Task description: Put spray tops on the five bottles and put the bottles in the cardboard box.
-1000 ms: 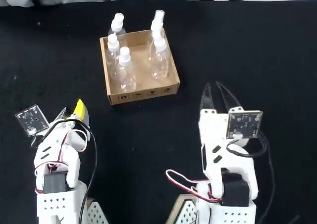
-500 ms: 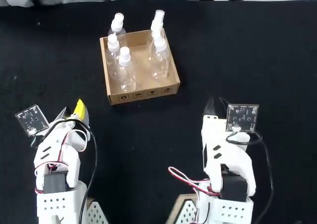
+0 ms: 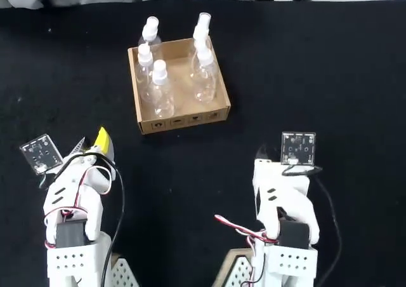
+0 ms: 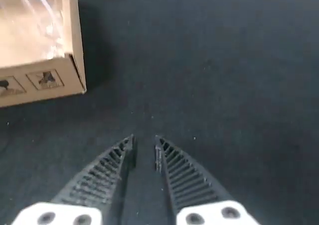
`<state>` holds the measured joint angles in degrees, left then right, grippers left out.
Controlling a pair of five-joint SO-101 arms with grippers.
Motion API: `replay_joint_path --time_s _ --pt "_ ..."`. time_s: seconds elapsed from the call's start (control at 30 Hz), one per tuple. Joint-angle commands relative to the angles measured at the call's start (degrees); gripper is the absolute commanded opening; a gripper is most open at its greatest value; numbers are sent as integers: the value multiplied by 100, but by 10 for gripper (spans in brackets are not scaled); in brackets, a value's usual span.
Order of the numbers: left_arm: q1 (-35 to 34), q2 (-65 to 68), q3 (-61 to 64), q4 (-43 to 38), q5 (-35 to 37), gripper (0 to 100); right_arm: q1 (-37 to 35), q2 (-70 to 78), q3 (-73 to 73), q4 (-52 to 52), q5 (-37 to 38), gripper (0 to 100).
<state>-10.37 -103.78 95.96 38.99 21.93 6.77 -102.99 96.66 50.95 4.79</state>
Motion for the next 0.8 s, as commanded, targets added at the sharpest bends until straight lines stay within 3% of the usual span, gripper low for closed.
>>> replay_joint_path --time_s 0.0,0.4,0.6,0.77 --pt "-22 26 154 9 -53 149 79 -549 -22 132 -53 12" --pt "-22 35 154 70 -53 148 114 -505 -22 1741 -53 11" --pt "-31 35 154 677 -62 148 123 -505 -22 1908 -35 11" --pt "-66 35 154 1670 -668 145 123 -523 -22 2391 -9 11"
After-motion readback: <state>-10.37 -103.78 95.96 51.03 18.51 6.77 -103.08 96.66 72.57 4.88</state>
